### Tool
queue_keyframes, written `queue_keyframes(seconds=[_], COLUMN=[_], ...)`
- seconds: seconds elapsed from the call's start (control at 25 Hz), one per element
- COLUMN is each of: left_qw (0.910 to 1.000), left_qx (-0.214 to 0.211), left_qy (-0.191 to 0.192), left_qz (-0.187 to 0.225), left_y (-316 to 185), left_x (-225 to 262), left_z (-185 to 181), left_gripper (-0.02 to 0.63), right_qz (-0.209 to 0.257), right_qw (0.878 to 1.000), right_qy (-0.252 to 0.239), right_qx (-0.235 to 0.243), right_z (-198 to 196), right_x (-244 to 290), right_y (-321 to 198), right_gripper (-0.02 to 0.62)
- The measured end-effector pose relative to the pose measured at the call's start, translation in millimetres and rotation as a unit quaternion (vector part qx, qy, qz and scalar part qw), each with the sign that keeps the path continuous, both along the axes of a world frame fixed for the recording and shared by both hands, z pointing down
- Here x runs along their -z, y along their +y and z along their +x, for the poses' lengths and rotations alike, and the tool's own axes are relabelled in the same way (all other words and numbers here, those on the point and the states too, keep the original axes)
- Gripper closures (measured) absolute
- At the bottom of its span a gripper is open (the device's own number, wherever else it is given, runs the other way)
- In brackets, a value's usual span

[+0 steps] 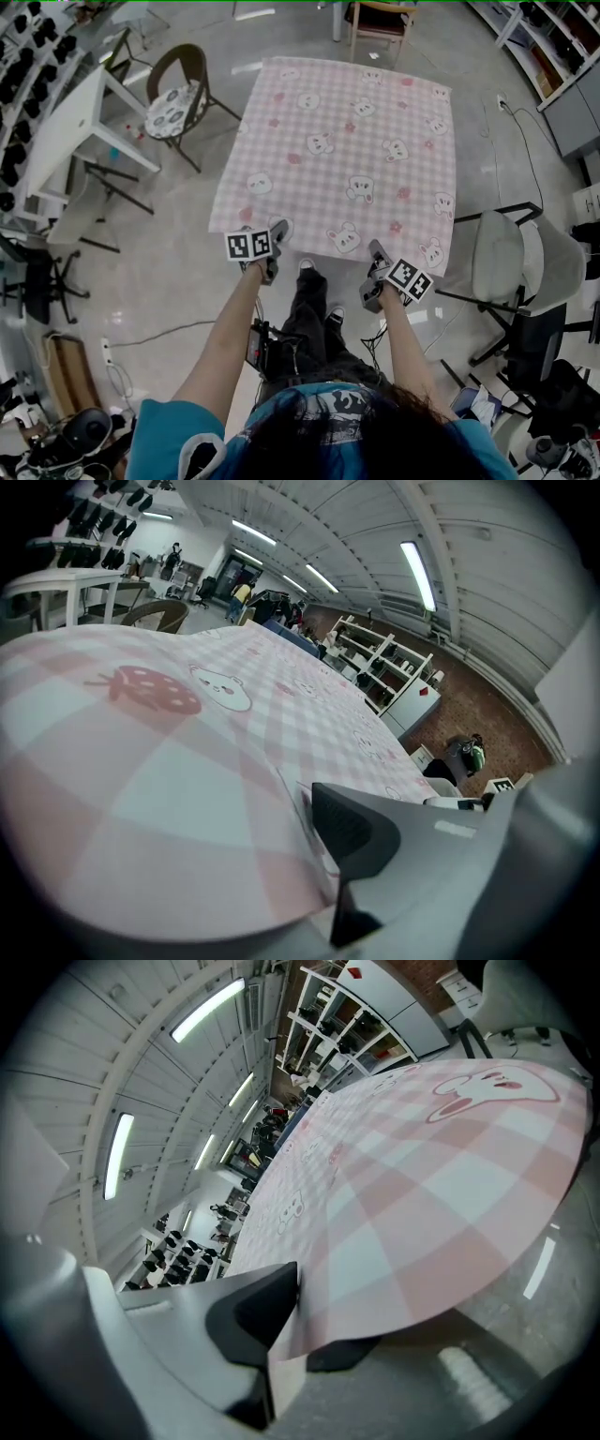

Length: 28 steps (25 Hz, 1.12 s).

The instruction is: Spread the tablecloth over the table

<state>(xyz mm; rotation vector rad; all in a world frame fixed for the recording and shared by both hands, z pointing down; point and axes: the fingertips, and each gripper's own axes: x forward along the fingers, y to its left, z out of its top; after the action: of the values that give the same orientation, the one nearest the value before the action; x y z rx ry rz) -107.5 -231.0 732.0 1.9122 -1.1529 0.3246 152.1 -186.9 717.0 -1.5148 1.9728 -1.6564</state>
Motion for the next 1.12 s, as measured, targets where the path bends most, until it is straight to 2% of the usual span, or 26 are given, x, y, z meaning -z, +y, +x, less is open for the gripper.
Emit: queue_keyframes(seconds=[0.2, 0.24, 0.32, 0.4, 0.56, 0.68, 0.84, 0.96, 1.12], left_qw=[0.9989, 0.9984, 0.9982, 0.9987, 0.9986, 0.9986, 0.997, 0.9934, 0.9852], left_qx=[0.043, 0.05, 0.047, 0.038, 0.037, 0.029, 0.01, -0.004, -0.029], left_qy=[0.016, 0.022, 0.03, 0.029, 0.035, 0.032, 0.009, -0.007, -0.006], left_qz=[0.01, 0.015, 0.021, 0.018, 0.014, 0.03, 0.076, 0.115, 0.168], left_y=[-3, -2, 3, 11, 34, 53, 67, 77, 89], left_x=[3, 5, 9, 12, 16, 28, 60, 89, 136], left_z=[-8, -10, -12, -9, -6, -5, -5, -4, 9], left_gripper=[0.51, 0.487, 0.396, 0.327, 0.323, 0.36, 0.36, 0.362, 0.368], right_qz=[-0.022, -0.022, -0.017, -0.01, 0.002, 0.02, 0.073, 0.114, 0.16], right_qw=[1.0, 1.0, 1.0, 0.999, 0.997, 0.991, 0.979, 0.974, 0.967], right_qy=[0.017, 0.019, 0.022, 0.029, 0.058, 0.087, 0.13, 0.128, 0.119], right_qx=[-0.005, 0.0, 0.012, 0.024, 0.055, 0.095, 0.137, 0.148, 0.158], right_z=[2, 1, 2, 4, 4, 1, 6, -1, -14], right_x=[-8, -8, -4, 0, 12, 26, 57, 89, 129], right_y=[11, 15, 23, 30, 46, 60, 70, 73, 77], right_gripper=[0.515, 0.496, 0.46, 0.456, 0.451, 0.449, 0.449, 0.449, 0.449])
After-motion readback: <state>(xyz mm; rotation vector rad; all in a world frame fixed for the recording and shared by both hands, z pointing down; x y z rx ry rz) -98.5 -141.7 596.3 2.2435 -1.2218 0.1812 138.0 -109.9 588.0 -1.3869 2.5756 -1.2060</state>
